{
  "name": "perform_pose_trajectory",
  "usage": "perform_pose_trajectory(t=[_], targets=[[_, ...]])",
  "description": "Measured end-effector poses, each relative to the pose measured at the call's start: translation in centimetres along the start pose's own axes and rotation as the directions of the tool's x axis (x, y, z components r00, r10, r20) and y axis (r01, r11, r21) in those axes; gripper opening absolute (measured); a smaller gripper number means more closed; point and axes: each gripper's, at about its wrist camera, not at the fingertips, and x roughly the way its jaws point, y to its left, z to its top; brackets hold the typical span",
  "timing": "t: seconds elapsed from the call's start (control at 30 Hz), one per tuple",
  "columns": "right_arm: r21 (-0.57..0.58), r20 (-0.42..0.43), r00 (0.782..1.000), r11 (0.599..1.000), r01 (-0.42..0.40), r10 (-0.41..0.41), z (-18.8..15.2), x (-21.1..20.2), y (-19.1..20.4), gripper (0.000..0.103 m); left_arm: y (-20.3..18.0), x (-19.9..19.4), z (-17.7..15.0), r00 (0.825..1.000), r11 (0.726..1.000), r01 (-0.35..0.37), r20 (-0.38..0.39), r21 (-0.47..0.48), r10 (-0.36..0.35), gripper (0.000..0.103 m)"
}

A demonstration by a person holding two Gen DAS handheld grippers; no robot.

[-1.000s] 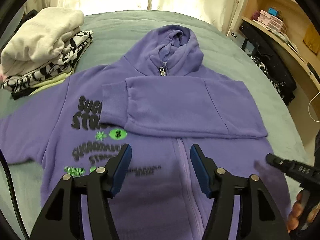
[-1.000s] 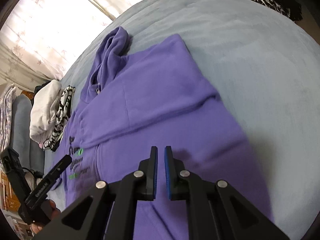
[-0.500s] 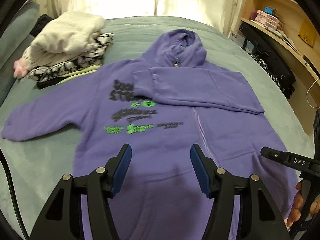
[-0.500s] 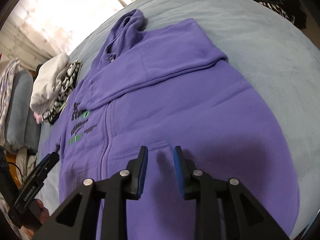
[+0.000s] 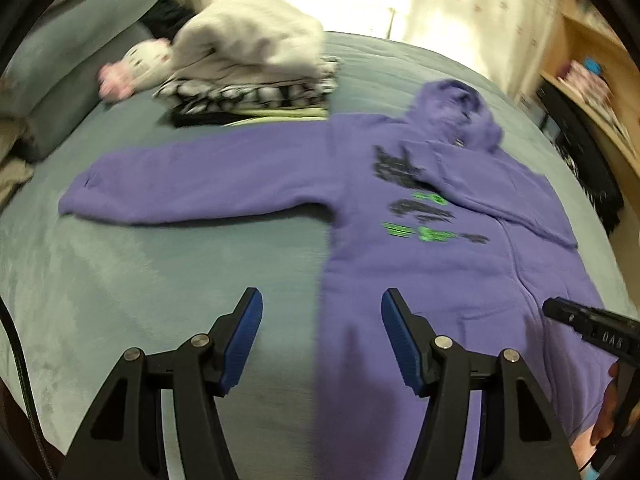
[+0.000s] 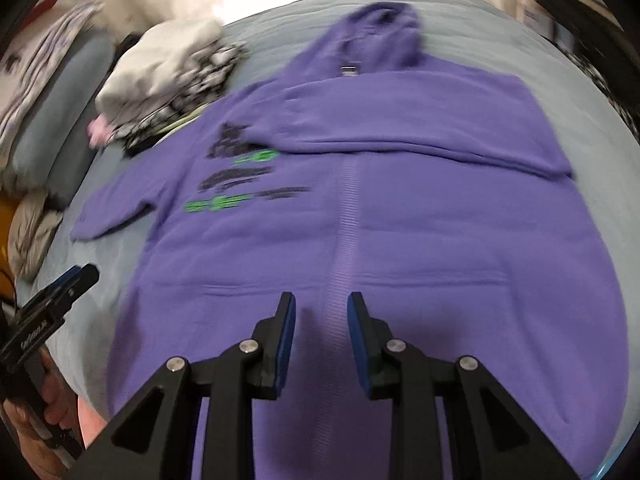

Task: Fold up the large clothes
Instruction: 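Move the left tool to the other sleeve and grasp its cuff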

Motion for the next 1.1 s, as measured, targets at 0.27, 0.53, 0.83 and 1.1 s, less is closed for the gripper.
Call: perform_pose_trajectory(t=[0.27, 0.53, 0.83, 1.1], targets=[[-0.174, 0.045, 0.999, 0.985, -0.010, 0.018, 2.7, 2.8, 9.9, 0.027, 10.5, 1.9, 2.1, 0.997, 0.976, 0.081, 0.028, -0.203, -0.077, 0.061], [-0.243, 0.095, 0.994, 0.969, -0.036, 0.061, 5.0, 7.0, 18.7, 0.027, 21.5, 6.6, 4.1, 0.966, 0.862, 0.255, 0.077, -0.438, -0.246, 0.061], [-0.213, 0.176, 0.980, 0.975, -0.054, 0.093, 6.4, 10.2, 23.4, 0.027, 29.8, 10.0, 5.0, 0.934, 0.731, 0.352, 0.172, -0.584, -0.312, 0.061], [-0.201, 0.139, 0.987, 0.978, -0.051, 0.080, 7.2, 12.6, 24.2, 0.027, 33.1, 11.8, 7.1, 0.922, 0.695, 0.385, 0.221, -0.607, -0.318, 0.056]])
